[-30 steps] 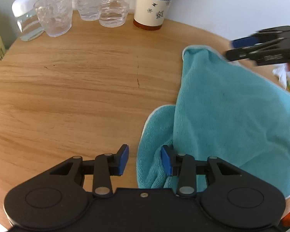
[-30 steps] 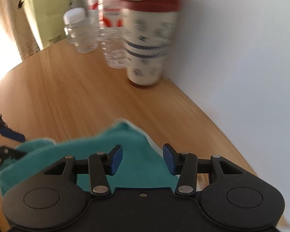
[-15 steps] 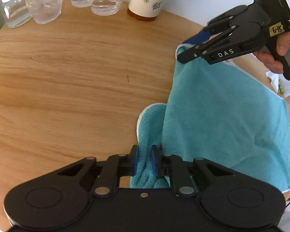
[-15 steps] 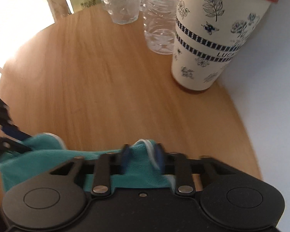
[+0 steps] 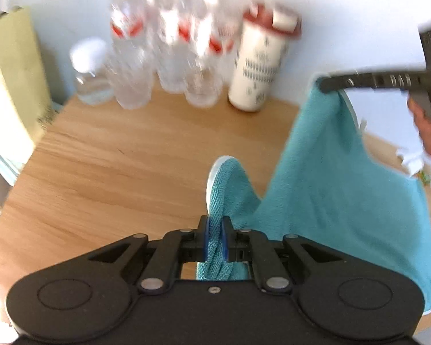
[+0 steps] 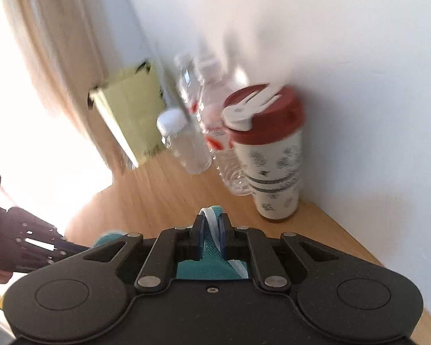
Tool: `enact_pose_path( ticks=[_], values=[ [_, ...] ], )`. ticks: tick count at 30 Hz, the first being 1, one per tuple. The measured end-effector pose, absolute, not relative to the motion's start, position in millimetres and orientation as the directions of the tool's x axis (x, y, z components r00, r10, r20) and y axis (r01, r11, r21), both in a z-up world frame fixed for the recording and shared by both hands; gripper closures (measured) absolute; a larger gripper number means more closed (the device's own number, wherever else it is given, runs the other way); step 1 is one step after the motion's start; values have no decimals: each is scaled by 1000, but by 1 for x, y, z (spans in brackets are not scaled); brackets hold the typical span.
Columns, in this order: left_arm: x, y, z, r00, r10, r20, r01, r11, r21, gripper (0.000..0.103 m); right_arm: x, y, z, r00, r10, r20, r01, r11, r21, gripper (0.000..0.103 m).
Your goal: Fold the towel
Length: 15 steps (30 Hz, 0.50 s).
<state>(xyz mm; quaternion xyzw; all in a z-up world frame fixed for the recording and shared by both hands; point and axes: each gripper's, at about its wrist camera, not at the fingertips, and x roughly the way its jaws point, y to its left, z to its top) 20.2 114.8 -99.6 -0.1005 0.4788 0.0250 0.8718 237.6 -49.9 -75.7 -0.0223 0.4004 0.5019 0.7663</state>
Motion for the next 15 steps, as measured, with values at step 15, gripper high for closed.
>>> enact_pose_path(
  ticks=[15],
  values=[
    [2, 77, -163, 241, -188, -952, 14, 982, -191, 87, 200, -134, -155, 290, 354, -889, -637, 765, 97, 90]
  ],
)
